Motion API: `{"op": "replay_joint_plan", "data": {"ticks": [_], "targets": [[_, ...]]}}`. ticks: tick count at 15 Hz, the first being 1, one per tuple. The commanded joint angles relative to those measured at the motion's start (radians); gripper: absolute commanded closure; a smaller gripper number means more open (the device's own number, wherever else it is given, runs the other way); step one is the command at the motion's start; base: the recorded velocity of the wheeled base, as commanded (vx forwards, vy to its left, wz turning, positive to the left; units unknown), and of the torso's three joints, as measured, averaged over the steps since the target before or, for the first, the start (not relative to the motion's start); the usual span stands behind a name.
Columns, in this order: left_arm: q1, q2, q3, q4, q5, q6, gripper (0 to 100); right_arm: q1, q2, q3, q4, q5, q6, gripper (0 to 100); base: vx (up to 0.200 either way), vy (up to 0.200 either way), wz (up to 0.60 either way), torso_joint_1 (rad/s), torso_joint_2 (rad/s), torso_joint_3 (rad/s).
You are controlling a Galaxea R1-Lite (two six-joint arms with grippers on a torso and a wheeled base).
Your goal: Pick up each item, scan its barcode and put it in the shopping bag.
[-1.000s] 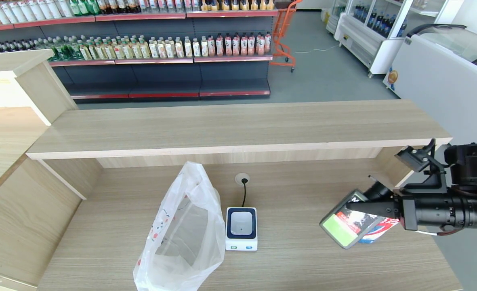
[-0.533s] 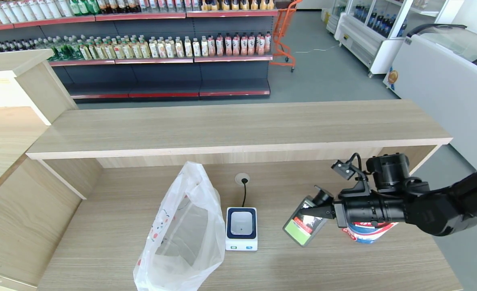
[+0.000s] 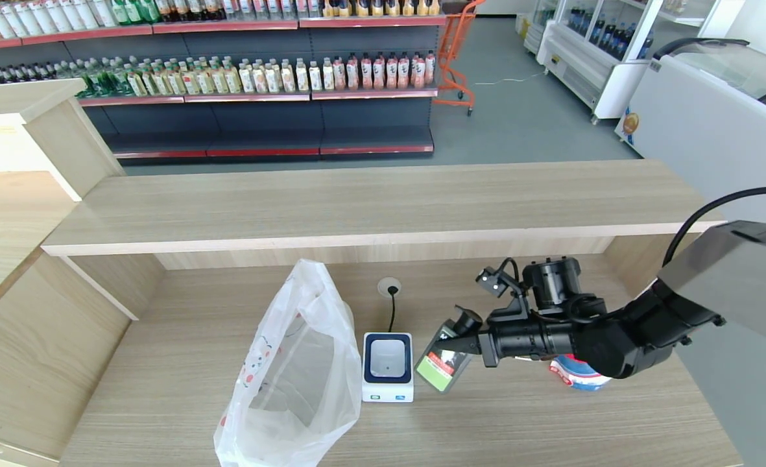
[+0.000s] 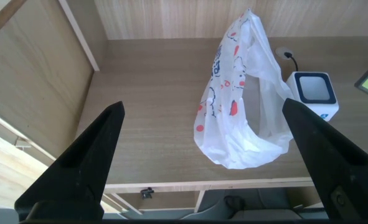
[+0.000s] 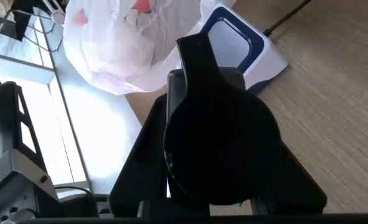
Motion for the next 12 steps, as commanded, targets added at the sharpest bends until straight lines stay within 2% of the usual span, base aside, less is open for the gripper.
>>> {"op": "replay_joint_plan", "data": {"ticks": [1, 12], "targets": [[0.0, 0.0, 0.0, 0.0, 0.0, 0.0, 0, 0.022, 0.064, -0.028, -0.009, -0.007, -0.001, 100, 0.0, 0.0, 0.0, 0.0, 0.0, 0.0], [0.0, 0.0, 0.0, 0.0, 0.0, 0.0, 0, 0.087, 0.191, -0.223, -0.01, -0.03, -0.003, 100, 0.0, 0.0, 0.0, 0.0, 0.0, 0.0]]}}
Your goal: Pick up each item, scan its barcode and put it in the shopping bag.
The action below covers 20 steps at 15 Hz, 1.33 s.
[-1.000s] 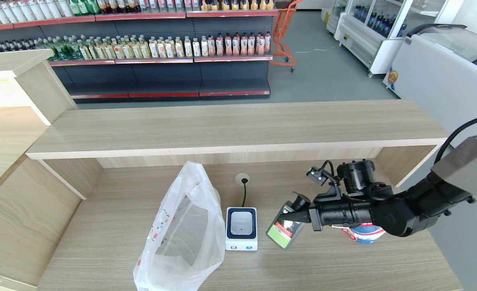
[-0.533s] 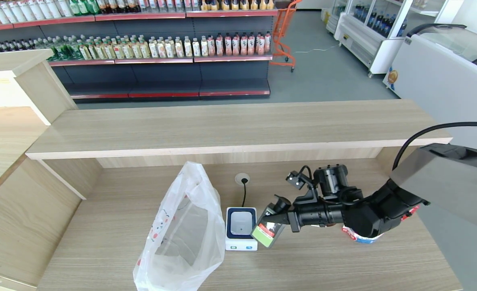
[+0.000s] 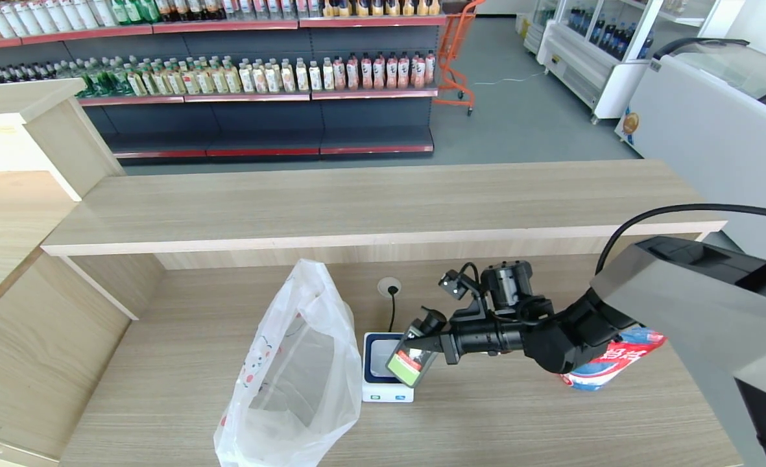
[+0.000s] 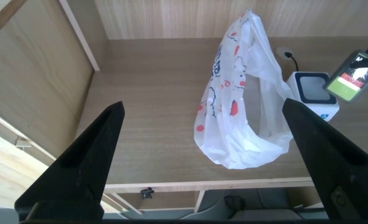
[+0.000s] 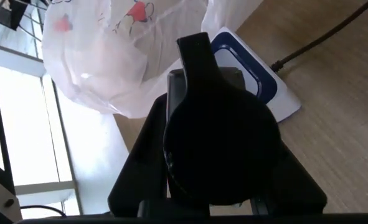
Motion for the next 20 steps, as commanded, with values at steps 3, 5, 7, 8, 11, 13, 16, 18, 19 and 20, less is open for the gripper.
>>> {"op": "replay_joint_plan", "data": {"ticks": [3, 5, 7, 8, 11, 13, 16, 18, 19, 20], "targets": [[0.0, 0.0, 0.0, 0.0, 0.0, 0.0, 0, 0.014, 0.049, -0.048, 0.0, 0.0, 0.0, 100, 0.0, 0.0, 0.0, 0.0, 0.0, 0.0], [0.0, 0.0, 0.0, 0.0, 0.0, 0.0, 0, 0.017, 0.056, -0.067, 0.0, -0.002, 0.0, 100, 0.0, 0.0, 0.0, 0.0, 0.0, 0.0], [0.0, 0.0, 0.0, 0.0, 0.0, 0.0, 0, 0.02, 0.071, -0.093, 0.0, -0.002, 0.0, 100, 0.0, 0.0, 0.0, 0.0, 0.0, 0.0], [0.0, 0.0, 0.0, 0.0, 0.0, 0.0, 0, 0.02, 0.079, -0.099, 0.0, -0.002, 0.0, 100, 0.0, 0.0, 0.0, 0.0, 0.0, 0.0], [0.0, 0.0, 0.0, 0.0, 0.0, 0.0, 0, 0.021, 0.077, -0.106, 0.0, -0.017, 0.0, 100, 0.0, 0.0, 0.0, 0.0, 0.0, 0.0], [0.0, 0.0, 0.0, 0.0, 0.0, 0.0, 0, 0.017, 0.006, -0.08, 0.006, -0.019, 0.05, 100, 0.0, 0.0, 0.0, 0.0, 0.0, 0.0], [0.0, 0.0, 0.0, 0.0, 0.0, 0.0, 0, -0.008, -0.204, 0.085, -0.009, -0.019, 0.201, 100, 0.0, 0.0, 0.0, 0.0, 0.0, 0.0], [0.0, 0.0, 0.0, 0.0, 0.0, 0.0, 0, -0.054, -0.334, 0.197, -0.022, -0.017, 0.199, 100, 0.0, 0.0, 0.0, 0.0, 0.0, 0.0], [0.0, 0.0, 0.0, 0.0, 0.0, 0.0, 0, -0.095, -0.42, 0.272, -0.058, -0.013, 0.196, 100, 0.0, 0.0, 0.0, 0.0, 0.0, 0.0], [0.0, 0.0, 0.0, 0.0, 0.0, 0.0, 0, -0.123, -0.472, 0.314, -0.08, -0.016, 0.196, 100, 0.0, 0.0, 0.0, 0.0, 0.0, 0.0]]}}
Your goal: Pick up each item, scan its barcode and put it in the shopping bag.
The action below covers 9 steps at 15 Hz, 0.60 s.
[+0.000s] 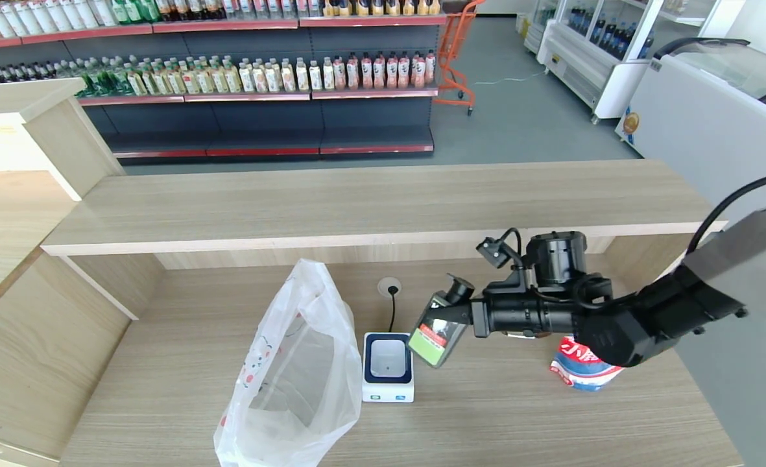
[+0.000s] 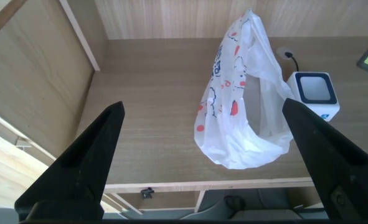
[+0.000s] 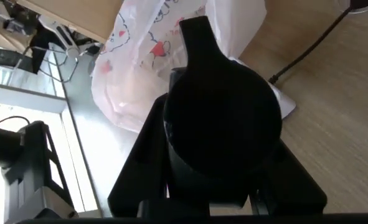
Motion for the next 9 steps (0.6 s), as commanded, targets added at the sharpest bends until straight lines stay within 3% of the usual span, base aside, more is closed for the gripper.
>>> {"op": "replay_joint_plan", "data": {"ticks": [1, 2, 4, 9], "targets": [[0.0, 0.0, 0.0, 0.0, 0.0, 0.0, 0, -0.1, -0.247, 0.168, -0.042, -0.002, -0.008, 100, 0.0, 0.0, 0.0, 0.0, 0.0, 0.0], [0.0, 0.0, 0.0, 0.0, 0.0, 0.0, 0, -0.116, -0.264, 0.185, -0.042, -0.003, -0.042, 100, 0.0, 0.0, 0.0, 0.0, 0.0, 0.0], [0.0, 0.0, 0.0, 0.0, 0.0, 0.0, 0, -0.181, -0.313, 0.26, -0.05, -0.054, -0.287, 100, 0.0, 0.0, 0.0, 0.0, 0.0, 0.0], [0.0, 0.0, 0.0, 0.0, 0.0, 0.0, 0, -0.187, -0.554, 0.517, -0.099, -0.061, -0.336, 100, 0.0, 0.0, 0.0, 0.0, 0.0, 0.0]]}}
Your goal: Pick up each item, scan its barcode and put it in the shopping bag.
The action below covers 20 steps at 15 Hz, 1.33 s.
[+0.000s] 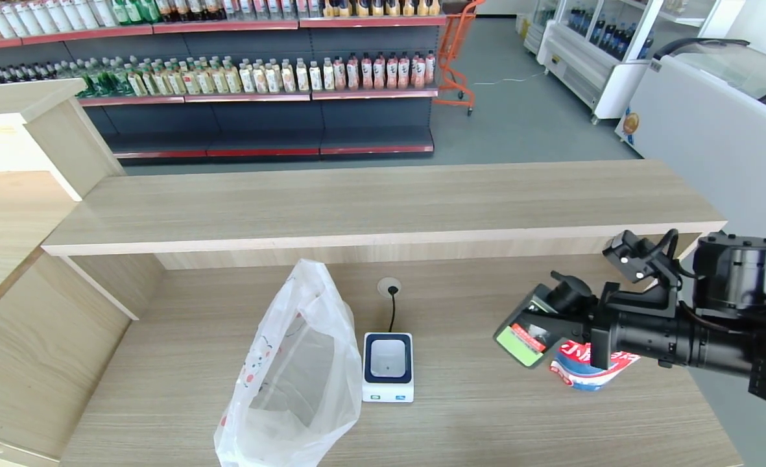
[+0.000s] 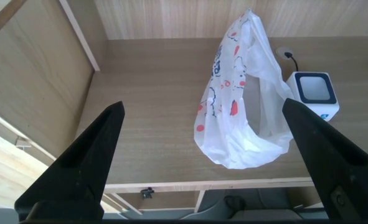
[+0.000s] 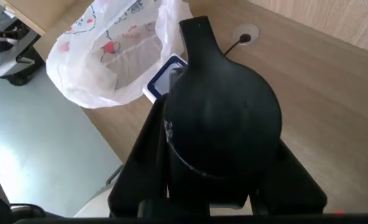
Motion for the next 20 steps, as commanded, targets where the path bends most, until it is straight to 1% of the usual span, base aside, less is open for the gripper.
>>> {"op": "replay_joint_plan", "data": {"ticks": [1, 5, 9, 14, 20], "targets": [[0.0, 0.0, 0.0, 0.0, 0.0, 0.0, 0, -0.003, -0.138, 0.092, -0.004, -0.002, -0.001, 100, 0.0, 0.0, 0.0, 0.0, 0.0, 0.0], [0.0, 0.0, 0.0, 0.0, 0.0, 0.001, 0, -0.014, -0.156, 0.106, -0.003, -0.008, 0.034, 100, 0.0, 0.0, 0.0, 0.0, 0.0, 0.0], [0.0, 0.0, 0.0, 0.0, 0.0, 0.003, 0, -0.014, -0.161, 0.121, -0.001, -0.01, 0.039, 100, 0.0, 0.0, 0.0, 0.0, 0.0, 0.0], [0.0, 0.0, 0.0, 0.0, 0.0, 0.001, 0, -0.014, -0.178, 0.15, -0.003, -0.008, 0.039, 100, -0.2, 0.0, 0.0, 0.004, 0.0, 0.0], [0.0, 0.0, 0.0, 0.0, 0.0, 0.0, 0, -0.014, -0.195, 0.164, -0.003, -0.008, 0.045, 100, 0.0, 0.0, 0.0, 0.0, 0.0, 0.0]]}}
